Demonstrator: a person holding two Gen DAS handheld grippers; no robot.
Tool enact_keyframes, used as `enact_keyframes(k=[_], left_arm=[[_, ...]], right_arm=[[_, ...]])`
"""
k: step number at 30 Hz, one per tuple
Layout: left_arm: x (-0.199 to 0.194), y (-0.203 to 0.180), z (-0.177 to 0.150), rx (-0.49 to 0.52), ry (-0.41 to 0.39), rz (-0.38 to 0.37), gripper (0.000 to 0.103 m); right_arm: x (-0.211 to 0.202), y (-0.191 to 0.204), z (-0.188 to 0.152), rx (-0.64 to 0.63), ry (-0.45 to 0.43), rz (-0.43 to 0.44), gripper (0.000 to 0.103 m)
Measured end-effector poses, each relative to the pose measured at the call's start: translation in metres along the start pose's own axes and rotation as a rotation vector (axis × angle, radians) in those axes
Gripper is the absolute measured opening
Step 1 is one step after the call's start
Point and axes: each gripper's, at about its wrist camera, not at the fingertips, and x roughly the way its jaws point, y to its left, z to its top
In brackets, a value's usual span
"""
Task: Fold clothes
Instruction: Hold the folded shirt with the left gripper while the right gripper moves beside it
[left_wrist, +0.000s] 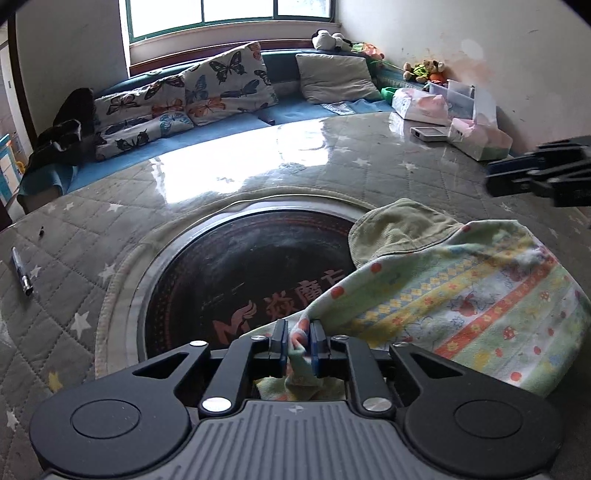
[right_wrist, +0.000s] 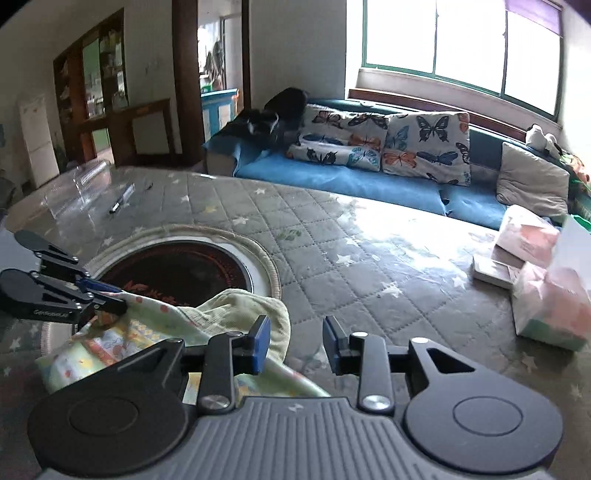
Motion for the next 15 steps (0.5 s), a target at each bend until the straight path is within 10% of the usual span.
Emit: enact_keyframes(k=[15], left_arm=[[-0.006,0.017,0.000,-0.087,0.015,0.094,0.023]], right_arm=[[0.003,-0.024,-0.048,0.193,0.043,-0.021,0.027]])
